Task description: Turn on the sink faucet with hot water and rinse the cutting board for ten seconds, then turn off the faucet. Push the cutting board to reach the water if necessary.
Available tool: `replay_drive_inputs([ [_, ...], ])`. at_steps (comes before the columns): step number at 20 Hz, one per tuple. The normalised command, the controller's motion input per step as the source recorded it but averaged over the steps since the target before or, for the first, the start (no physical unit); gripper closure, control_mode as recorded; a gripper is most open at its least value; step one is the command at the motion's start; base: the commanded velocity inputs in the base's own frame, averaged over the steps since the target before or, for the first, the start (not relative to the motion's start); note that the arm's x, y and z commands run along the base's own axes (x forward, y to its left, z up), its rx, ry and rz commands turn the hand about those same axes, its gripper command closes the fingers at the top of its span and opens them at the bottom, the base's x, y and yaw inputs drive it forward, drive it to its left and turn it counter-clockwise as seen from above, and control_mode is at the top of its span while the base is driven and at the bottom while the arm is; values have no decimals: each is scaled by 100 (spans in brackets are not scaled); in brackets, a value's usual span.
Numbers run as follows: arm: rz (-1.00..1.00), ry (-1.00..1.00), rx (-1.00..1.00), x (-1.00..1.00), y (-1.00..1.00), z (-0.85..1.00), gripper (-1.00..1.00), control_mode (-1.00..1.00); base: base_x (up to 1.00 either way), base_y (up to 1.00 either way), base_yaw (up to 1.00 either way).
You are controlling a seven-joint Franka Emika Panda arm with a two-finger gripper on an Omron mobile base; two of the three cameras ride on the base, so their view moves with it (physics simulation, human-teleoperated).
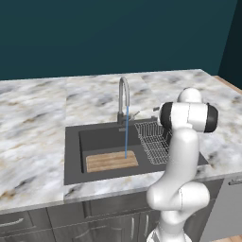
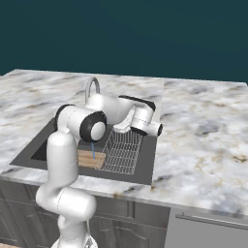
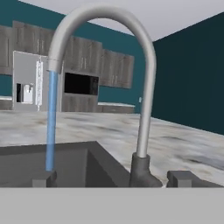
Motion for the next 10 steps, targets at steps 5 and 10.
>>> replay_drive_inputs([
  [5, 6, 0, 4, 13, -12, -3, -100, -100, 0, 0, 0],
  [10, 10, 0, 5, 11, -30, -6, -100, -100, 0, 0, 0],
])
